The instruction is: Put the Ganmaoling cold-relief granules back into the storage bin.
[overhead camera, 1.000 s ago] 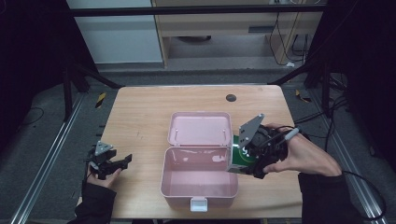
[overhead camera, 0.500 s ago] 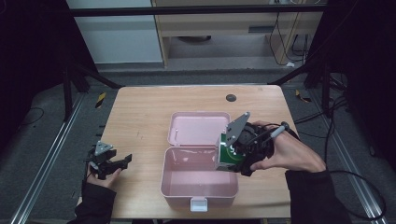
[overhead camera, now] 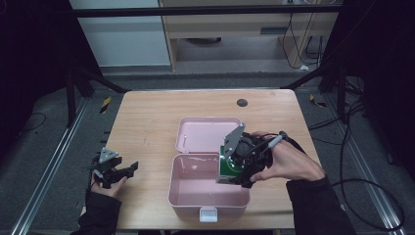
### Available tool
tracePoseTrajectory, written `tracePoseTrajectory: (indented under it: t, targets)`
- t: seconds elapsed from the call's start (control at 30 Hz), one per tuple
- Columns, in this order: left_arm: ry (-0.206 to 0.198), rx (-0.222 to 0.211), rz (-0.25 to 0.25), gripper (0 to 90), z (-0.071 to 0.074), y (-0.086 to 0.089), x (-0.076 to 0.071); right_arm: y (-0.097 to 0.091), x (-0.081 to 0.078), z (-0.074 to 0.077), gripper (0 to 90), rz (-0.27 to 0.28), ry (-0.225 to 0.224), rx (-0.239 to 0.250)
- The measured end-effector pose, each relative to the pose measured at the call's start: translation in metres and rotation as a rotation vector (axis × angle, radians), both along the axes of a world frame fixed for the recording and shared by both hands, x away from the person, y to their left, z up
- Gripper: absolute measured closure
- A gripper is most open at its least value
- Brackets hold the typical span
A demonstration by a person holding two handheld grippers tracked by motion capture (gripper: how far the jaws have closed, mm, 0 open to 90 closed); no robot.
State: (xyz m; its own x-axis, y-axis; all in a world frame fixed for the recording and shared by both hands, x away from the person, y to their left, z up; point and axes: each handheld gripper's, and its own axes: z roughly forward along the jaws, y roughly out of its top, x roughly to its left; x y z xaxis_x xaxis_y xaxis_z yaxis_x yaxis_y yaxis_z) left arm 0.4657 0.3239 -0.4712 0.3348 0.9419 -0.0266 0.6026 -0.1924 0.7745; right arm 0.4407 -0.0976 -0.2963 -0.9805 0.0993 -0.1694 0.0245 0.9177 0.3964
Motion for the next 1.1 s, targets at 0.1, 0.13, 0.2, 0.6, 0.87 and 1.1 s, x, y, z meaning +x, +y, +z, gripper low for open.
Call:
tracePoseTrajectory:
  t: [0.1,0.13,0.2,0.6,0.87,1.1]
  targets:
    - [-0.002,-0.001,0.000,27.9,0.000,0.000,0.000,0.003,0.000,-0.003,15.9,0.000,-0.004,-0.008]
    - [-0.001,0.000,0.000,27.8,0.000,0.000,0.000,0.003,0.000,-0.004,15.9,0.002,-0.007,-0.010]
    - [0.000,0.000,0.000,27.8,0.000,0.000,0.000,0.004,0.000,-0.006,15.9,0.011,-0.007,-0.003]
    - [0.000,0.001,-0.001,27.8,0.000,0.000,0.000,0.009,0.003,-0.021,16.0,0.017,0.023,-0.006]
    - [-0.004,-0.003,0.001,27.8,0.000,0.000,0.000,0.015,0.007,-0.033,16.0,0.024,0.039,-0.021]
    - [-0.005,0.000,-0.002,27.8,0.001,0.000,0.000,0.018,0.008,-0.039,15.9,0.025,0.041,-0.057]
